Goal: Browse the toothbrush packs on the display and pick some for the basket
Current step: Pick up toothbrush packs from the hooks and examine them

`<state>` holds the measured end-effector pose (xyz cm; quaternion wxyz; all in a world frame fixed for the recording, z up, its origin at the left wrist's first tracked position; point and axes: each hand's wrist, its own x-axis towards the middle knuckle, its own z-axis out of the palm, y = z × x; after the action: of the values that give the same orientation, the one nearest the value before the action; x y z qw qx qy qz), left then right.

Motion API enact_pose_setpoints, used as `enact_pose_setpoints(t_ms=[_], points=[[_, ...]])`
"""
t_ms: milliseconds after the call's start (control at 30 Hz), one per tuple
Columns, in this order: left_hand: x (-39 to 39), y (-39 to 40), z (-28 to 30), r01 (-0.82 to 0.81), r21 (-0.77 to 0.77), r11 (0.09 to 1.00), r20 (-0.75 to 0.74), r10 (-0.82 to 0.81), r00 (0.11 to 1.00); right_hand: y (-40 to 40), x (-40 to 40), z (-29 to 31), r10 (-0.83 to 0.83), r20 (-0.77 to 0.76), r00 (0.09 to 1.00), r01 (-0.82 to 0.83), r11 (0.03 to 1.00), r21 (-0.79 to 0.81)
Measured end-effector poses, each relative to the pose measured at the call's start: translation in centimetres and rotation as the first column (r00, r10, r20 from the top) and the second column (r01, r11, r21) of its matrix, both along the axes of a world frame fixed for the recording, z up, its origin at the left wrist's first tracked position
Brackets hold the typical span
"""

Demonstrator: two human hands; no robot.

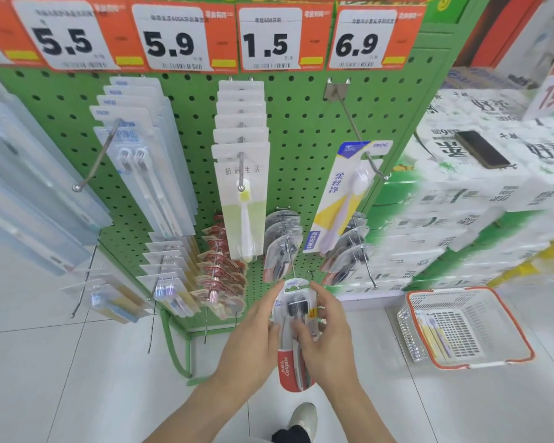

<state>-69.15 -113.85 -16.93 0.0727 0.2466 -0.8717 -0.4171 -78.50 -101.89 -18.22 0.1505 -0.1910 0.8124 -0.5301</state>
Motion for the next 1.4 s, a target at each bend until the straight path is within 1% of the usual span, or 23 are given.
enact_pose_setpoints(t_ms=[200,367,467,567,800,1000,1133,1400], points=[[0.4,0.0,-0.4,-0.068,-0.029,0.997,-0.058,0.066,0.996,-0.6,0.2,-0.3,-0.004,0.027,1.000,0.005,0.999,-0.050],[-0.1,0.0,0.0,-0.037,-0.074,0.997,-0.083,0.031,0.996,-0.1,0.3,-0.1,-0.033,0.022,0.999,0.035,0.995,-0.094],[-0.5,0.2,-0.3,-0.015,-0.076,0.997,-0.078,0.009,0.997,-0.1,0.0,-0.3,-0.042,0.022,0.999,0.043,0.997,-0.062],[-0.9,0.2,-0.5,-0.030,-0.066,0.997,-0.085,0.025,0.996,-0.3,-0.4,-0.5,-0.031,0.015,0.999,0.032,0.999,-0.038],[-1.1,0.3,-0.7,-0.051,-0.074,0.996,-0.102,0.043,0.994,-0.3,-0.9,-0.6,-0.013,-0.033,0.999,0.012,0.999,-0.039],[-1.1,0.7,-0.7,-0.050,-0.139,0.989,-0.098,0.036,0.995,-0.4,-0.9,-1.5,-0.035,-0.080,0.996,0.032,0.999,-0.033],[-1.3,0.7,-0.6,-0.066,-0.146,0.987,-0.109,0.051,0.993,-0.8,-0.9,-2.2,-0.050,-0.119,0.992,0.044,0.998,-0.051],[-1.8,0.7,-1.1,-0.097,-0.163,0.982,-0.138,0.075,0.988,-1.7,-1.6,-3.4,-0.026,-0.119,0.993,0.019,0.998,-0.063]])
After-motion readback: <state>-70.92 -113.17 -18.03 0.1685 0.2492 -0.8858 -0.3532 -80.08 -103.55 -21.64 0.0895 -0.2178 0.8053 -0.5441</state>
